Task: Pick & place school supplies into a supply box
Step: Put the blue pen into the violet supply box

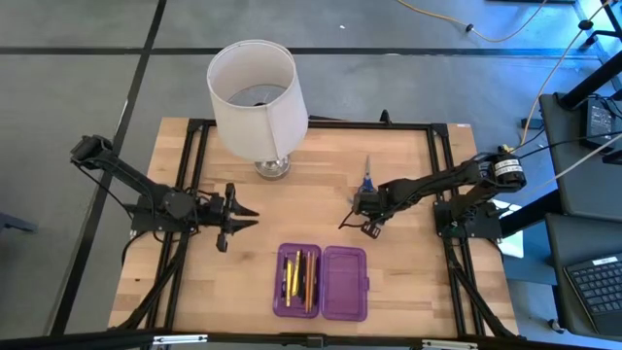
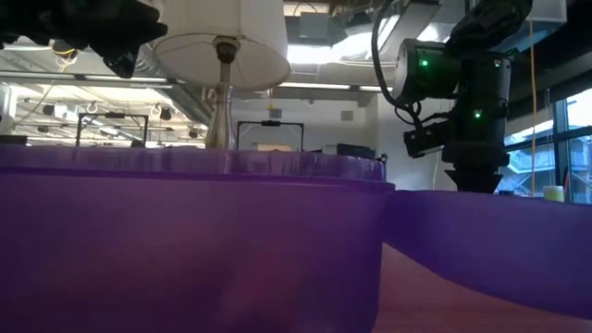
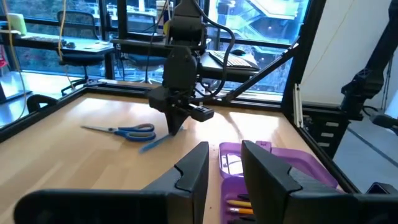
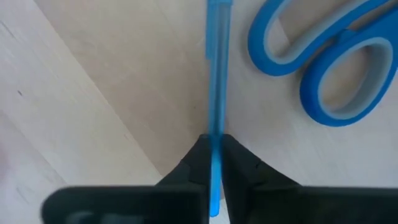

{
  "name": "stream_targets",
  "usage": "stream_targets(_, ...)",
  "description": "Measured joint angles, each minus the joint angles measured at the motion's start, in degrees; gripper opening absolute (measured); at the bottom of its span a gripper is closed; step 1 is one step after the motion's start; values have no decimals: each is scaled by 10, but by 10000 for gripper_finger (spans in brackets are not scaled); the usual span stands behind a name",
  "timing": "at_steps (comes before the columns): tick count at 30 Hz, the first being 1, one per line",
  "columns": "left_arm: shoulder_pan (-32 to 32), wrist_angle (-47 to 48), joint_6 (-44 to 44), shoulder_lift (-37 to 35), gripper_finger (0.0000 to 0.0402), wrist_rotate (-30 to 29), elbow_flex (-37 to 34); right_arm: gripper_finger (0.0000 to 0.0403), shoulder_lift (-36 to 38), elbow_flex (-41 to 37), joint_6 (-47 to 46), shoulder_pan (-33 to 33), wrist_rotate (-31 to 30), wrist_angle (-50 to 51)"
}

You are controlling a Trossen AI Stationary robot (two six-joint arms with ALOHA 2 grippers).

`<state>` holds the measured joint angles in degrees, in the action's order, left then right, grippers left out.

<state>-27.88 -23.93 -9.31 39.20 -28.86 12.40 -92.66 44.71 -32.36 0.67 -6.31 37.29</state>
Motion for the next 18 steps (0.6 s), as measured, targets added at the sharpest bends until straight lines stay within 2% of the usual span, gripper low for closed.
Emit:
stream_targets(11,0,2,4,0,88,4,0,27,-3,108,41,34,-13,83)
stream_targets(13,0,2,10,0,88,4,0,24,-3,135,84,53,-22,68)
stream_targets(18,0,2,11,0,88,4,0,27,-2,195,276,114,-20,2)
